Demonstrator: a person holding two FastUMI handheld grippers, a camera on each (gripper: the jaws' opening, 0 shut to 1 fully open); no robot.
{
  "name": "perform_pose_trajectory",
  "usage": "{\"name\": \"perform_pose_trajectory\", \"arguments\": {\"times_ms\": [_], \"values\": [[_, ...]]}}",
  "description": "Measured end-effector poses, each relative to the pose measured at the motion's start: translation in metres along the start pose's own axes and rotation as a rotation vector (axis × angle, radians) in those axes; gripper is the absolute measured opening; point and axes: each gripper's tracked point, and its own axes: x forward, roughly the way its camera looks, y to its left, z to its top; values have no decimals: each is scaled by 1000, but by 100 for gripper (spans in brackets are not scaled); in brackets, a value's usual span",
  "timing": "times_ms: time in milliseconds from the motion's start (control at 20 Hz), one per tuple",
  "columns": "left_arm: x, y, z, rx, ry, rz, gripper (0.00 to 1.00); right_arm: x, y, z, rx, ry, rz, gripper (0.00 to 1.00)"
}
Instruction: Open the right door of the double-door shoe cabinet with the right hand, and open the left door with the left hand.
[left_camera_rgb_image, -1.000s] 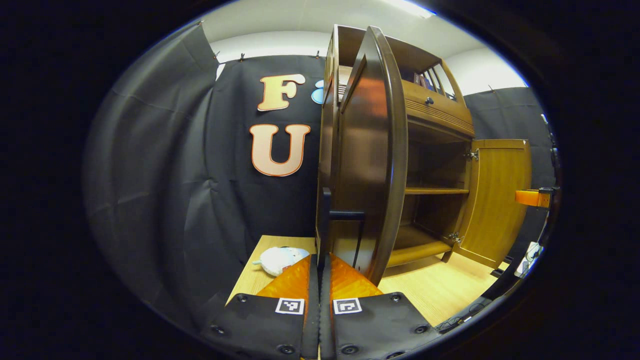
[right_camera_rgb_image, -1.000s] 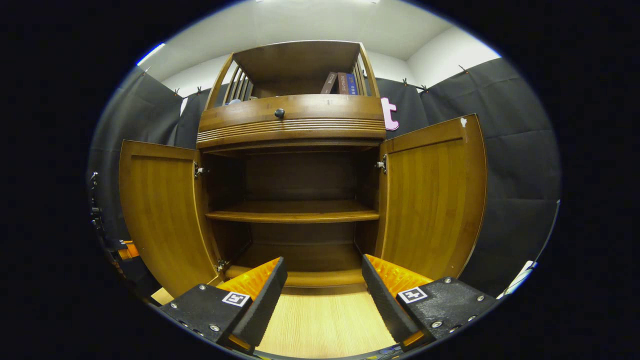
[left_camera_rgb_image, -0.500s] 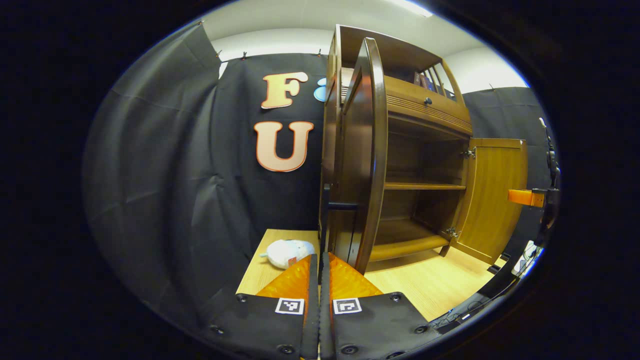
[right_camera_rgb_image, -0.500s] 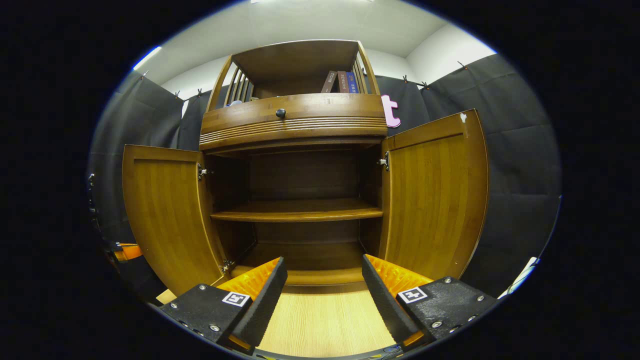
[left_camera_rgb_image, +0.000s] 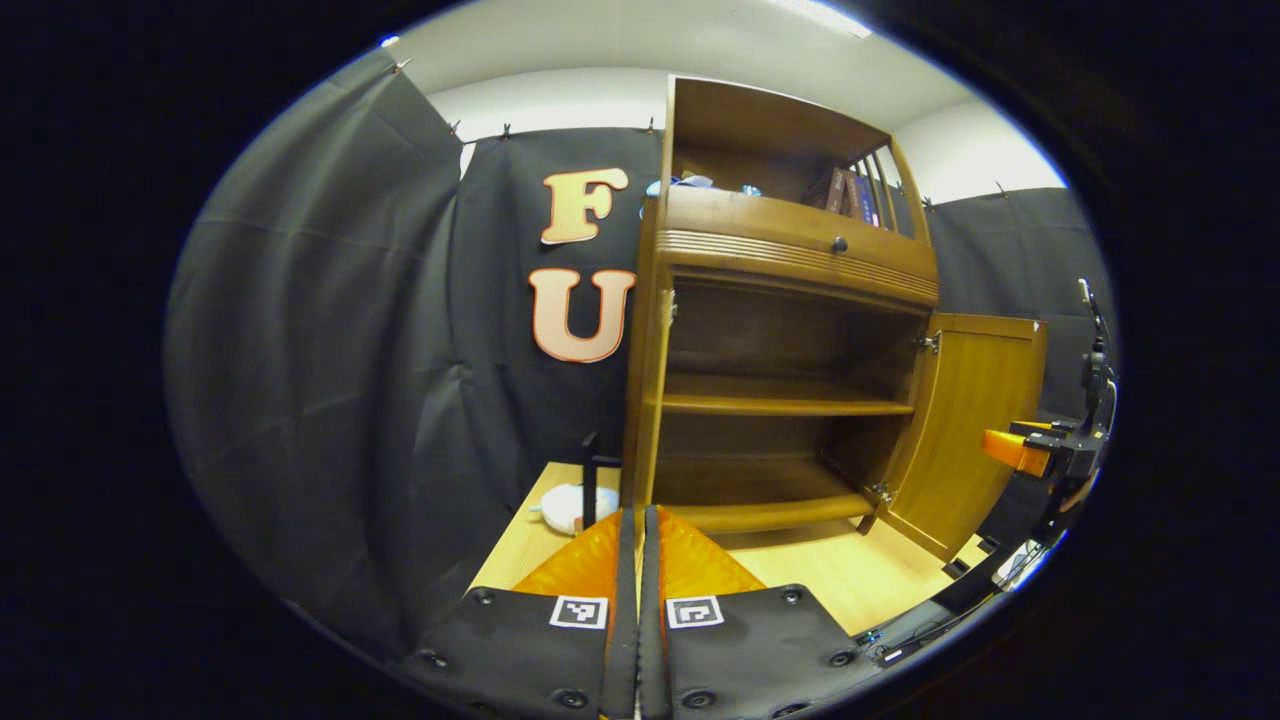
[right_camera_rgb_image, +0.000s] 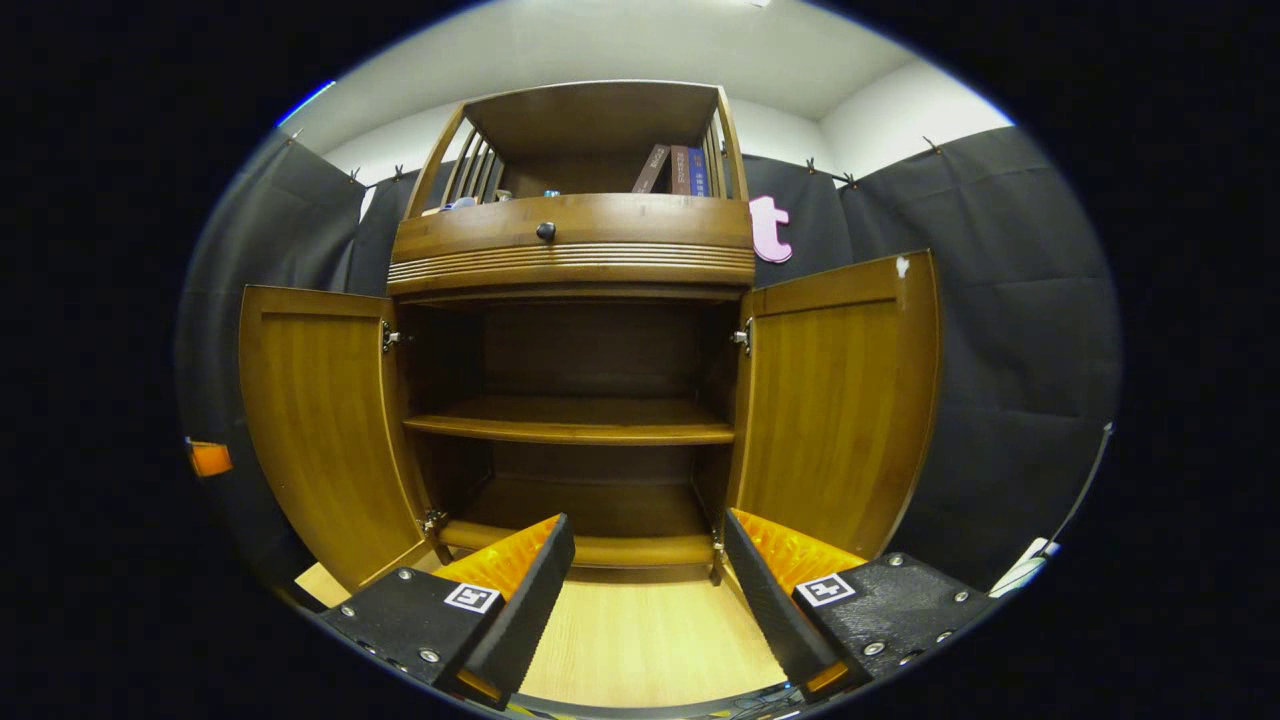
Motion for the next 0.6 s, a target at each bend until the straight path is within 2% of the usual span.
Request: {"name": "perform_pose_trajectory", "arguments": {"times_ms": [50, 150, 200, 450, 600], "values": [[0, -10, 9, 11, -10, -2, 8, -2, -7, 3, -9, 4, -8, 92], [1, -30, 30, 22, -34, -2, 19, -6, -16, 10, -23, 9, -4, 92], [4, -36, 38, 23, -42, 8, 25, -9, -21, 15, -25, 5, 1, 98], [20, -78, 68, 0, -67, -3, 55, -18, -51, 38, -16, -27, 16, 98], [27, -97, 79, 30, -84, 6, 73, -19, -74, 50, -7, -45, 18, 98]]}}
